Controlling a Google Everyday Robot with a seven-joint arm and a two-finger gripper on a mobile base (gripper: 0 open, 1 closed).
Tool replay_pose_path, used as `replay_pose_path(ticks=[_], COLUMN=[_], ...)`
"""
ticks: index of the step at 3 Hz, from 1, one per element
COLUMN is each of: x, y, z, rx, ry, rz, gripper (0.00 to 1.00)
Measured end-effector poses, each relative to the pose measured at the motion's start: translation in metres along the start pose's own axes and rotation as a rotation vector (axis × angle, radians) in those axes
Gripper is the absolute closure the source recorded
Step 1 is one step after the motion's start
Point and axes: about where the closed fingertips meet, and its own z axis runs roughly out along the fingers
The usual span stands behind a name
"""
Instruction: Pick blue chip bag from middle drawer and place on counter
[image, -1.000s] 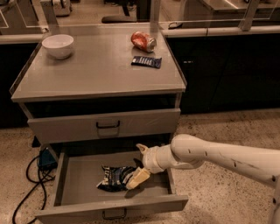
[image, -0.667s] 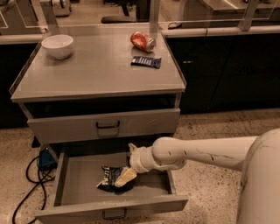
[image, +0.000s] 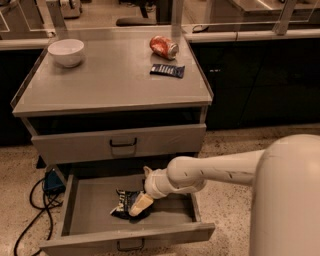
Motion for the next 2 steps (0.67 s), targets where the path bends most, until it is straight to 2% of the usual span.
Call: replay_pose_path(ticks=[1, 2], x=[0.019, 0.051], y=[0.006, 0.028], z=[0.036, 0.081], rx=[-0.039, -0.029], ry=[0.031, 0.034], rz=[0.005, 0.048], gripper=[0.00, 0.00])
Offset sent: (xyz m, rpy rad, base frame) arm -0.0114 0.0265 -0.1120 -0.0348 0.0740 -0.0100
